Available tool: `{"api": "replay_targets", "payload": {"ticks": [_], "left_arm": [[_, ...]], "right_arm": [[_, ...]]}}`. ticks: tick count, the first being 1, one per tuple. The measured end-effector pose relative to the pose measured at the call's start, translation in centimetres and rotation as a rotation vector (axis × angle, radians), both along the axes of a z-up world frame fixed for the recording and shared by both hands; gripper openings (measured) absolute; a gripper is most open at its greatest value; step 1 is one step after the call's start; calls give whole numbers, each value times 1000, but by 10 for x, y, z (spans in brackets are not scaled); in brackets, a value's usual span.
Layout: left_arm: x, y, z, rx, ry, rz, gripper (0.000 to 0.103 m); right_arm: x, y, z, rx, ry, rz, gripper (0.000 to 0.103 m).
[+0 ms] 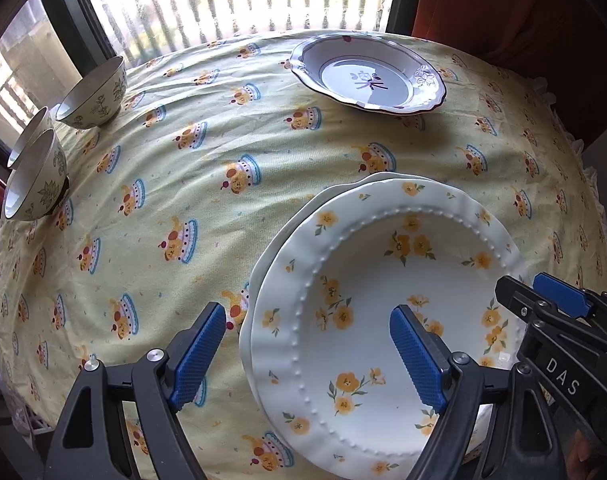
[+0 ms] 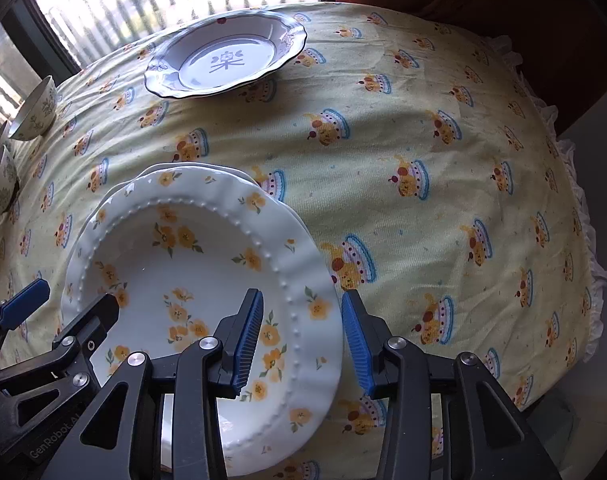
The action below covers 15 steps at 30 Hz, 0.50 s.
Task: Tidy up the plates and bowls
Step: 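Lower the beaded plate onto the flowered plate and open both grippers, then move both grippers to the red-rimmed plate and grasp its rim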
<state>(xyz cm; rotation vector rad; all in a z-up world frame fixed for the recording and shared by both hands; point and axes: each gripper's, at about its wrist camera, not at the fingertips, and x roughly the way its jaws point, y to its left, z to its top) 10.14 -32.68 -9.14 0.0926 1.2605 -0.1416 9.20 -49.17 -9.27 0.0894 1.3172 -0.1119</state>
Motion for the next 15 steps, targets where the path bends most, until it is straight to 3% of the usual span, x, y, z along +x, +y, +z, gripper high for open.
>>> {"api": "replay_targets", "payload": {"ticks": [2, 7, 10, 15], "left_arm": [[2, 2, 5, -3, -11, -34, 86], [10, 14, 22, -33, -39, -100, 86], [11, 26, 31, -48, -84, -115, 87], [19, 46, 39, -65, -92, -134, 87]], "right_arm": [[-1, 4, 9, 18, -23, -23, 47], [-3, 21, 31, 26, -93, -78, 65], [-3, 37, 43, 24, -128, -99, 68], [-2, 64, 56, -5, -181, -134, 68]]}}
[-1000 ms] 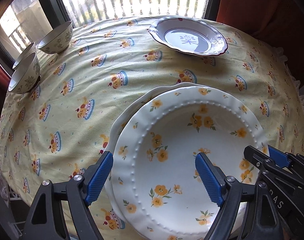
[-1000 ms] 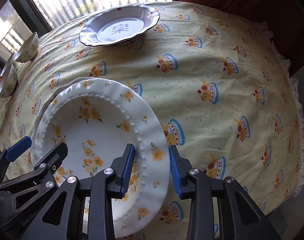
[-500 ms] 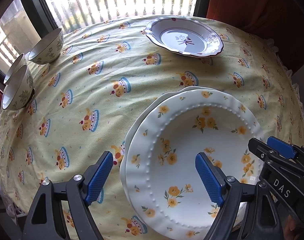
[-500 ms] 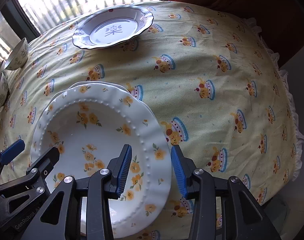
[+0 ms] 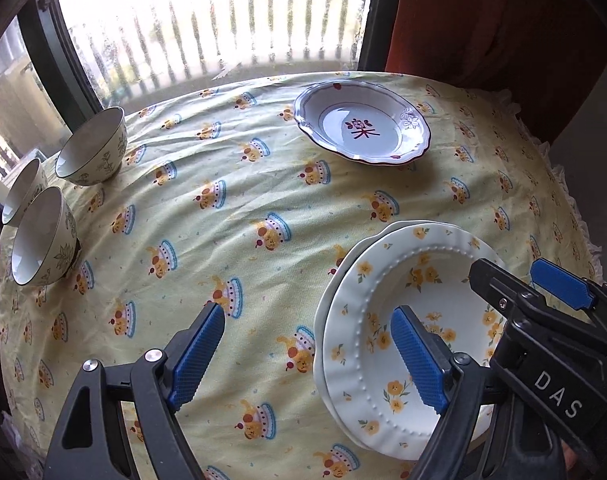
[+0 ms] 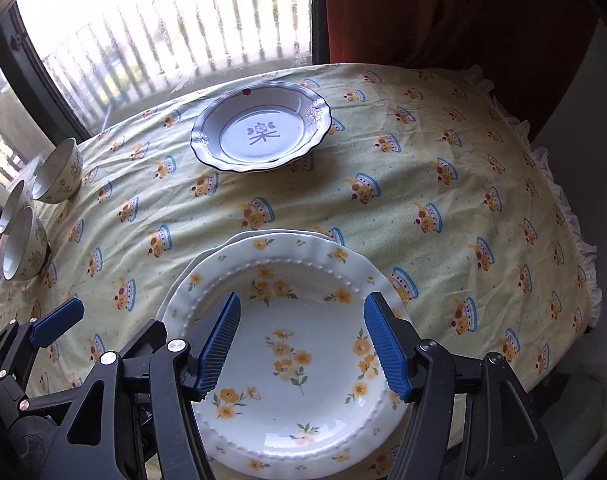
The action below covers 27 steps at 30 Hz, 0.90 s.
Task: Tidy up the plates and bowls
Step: 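Move both grippers to the red-rimmed plate and grasp its rim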
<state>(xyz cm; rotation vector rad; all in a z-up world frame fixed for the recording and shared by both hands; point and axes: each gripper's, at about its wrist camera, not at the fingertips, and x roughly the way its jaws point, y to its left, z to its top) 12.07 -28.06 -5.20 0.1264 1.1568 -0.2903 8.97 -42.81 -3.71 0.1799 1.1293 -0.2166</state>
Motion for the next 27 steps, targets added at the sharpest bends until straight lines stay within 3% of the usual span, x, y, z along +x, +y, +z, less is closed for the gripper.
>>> {"api": "replay_targets", "payload": {"ticks": [6, 13, 16, 20, 27], "left_arm": [[17, 9, 17, 7, -51, -29, 86], [54, -2, 25, -8, -67, 9, 86], [72, -8, 23, -26, -59, 48, 86], [97, -21, 23, -18, -75, 81, 86], [143, -46, 16, -16, -84, 143, 86]], "right_arm": [[10, 14, 12, 51, -56, -31, 68], [45, 5, 21, 56, -83, -9, 68], [68, -6, 19, 83, -66, 2, 70], [94, -15, 24, 36, -89, 25, 75], [143, -43, 24, 38, -111, 70, 85]]}}
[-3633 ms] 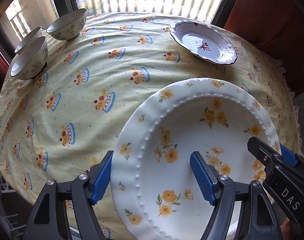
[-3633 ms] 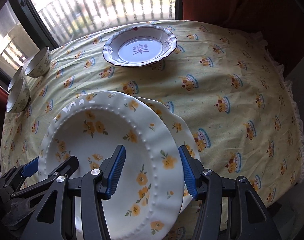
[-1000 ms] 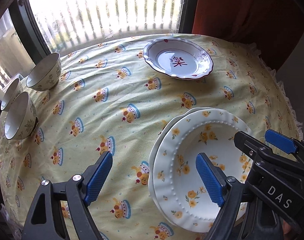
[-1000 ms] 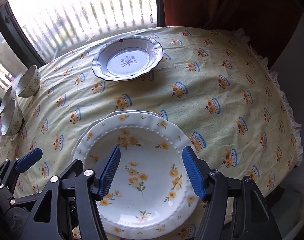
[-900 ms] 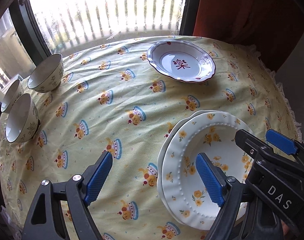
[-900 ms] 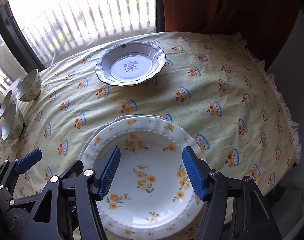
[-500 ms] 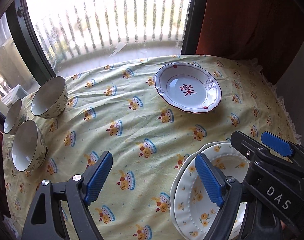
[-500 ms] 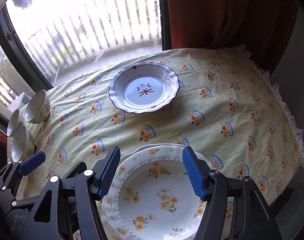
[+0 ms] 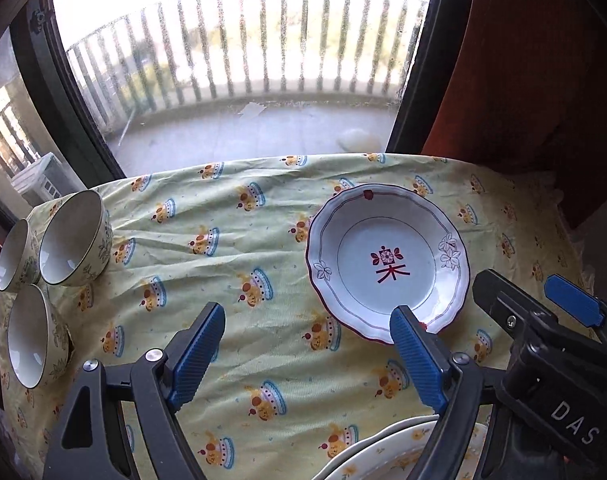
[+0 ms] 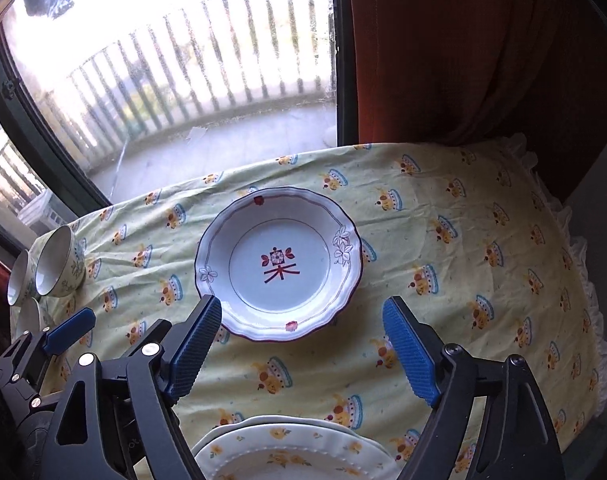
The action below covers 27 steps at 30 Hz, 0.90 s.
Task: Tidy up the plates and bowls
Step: 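Move both grippers to the red-rimmed plate and grasp its rim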
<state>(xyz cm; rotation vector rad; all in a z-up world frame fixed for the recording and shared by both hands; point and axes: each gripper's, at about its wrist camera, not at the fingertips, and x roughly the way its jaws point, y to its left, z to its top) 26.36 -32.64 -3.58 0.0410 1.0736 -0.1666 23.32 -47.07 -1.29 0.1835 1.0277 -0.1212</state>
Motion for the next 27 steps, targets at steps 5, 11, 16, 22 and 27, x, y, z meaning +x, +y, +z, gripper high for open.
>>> {"api": "replay_targets", "payload": {"ticks": [5, 11, 16, 22, 27], "left_arm": [[30, -19, -12, 27, -11, 39, 86], [59, -34, -42, 24, 48, 80, 81], [71, -44, -63, 42, 78, 80, 77], [79, -51, -85, 41, 122, 84, 63], [78, -57, -91, 79, 118, 61, 63]], "right_arm": [[37, -16, -9, -4, -9, 28, 85], [75, -35, -39, 17, 22, 34, 85], [92, -45, -64, 39, 54, 30, 79], [107, -48, -93, 63, 120, 31, 64], [110, -49, -106, 83, 153, 38, 60]]}}
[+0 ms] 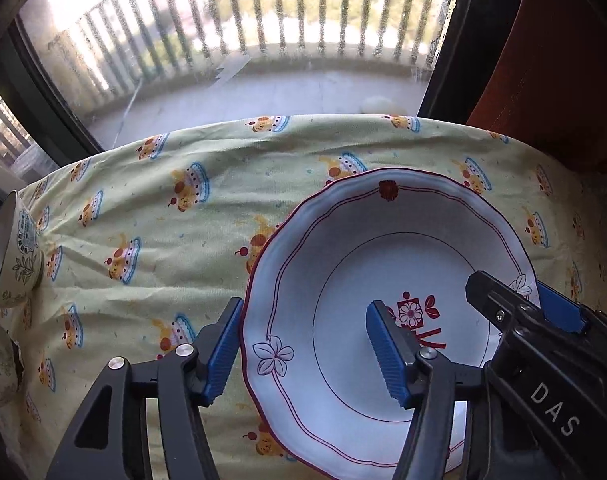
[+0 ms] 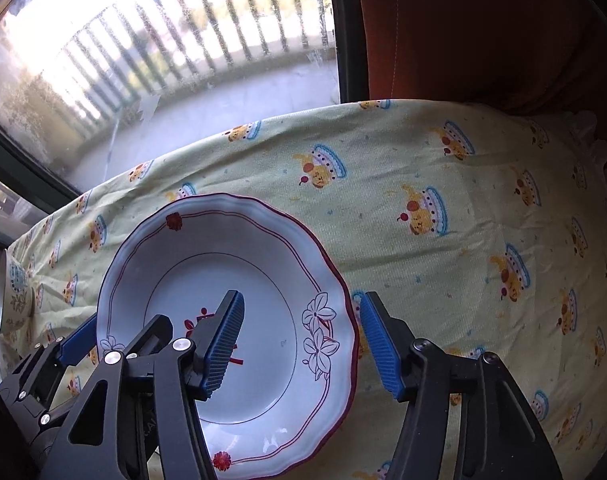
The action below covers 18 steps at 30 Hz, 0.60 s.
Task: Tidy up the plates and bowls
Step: 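Move both grippers to the red-rimmed plate and grasp its rim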
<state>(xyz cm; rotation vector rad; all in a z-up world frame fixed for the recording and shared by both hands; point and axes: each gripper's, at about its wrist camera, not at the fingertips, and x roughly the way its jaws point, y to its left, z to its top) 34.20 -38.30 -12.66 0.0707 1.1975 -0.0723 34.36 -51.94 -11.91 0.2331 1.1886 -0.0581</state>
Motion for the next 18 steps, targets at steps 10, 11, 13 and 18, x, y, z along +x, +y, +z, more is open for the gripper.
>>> {"api": "replay_targets", "payload": {"ticks": [10, 11, 13, 18], "left_arm": [[-16, 16, 0, -3, 20, -4, 62], [-21, 19, -1, -1, 25, -3, 62], [-30, 26, -1, -1, 38, 9, 62], [-49, 37, 0, -2, 60, 21, 62]], "right_arm": [[-13, 5, -1, 32, 22, 7, 59], [-17, 8, 0, 39, 25, 14, 59], [-24, 12, 0, 50, 33, 25, 59], [-44, 22, 0, 86, 58, 37, 59]]}}
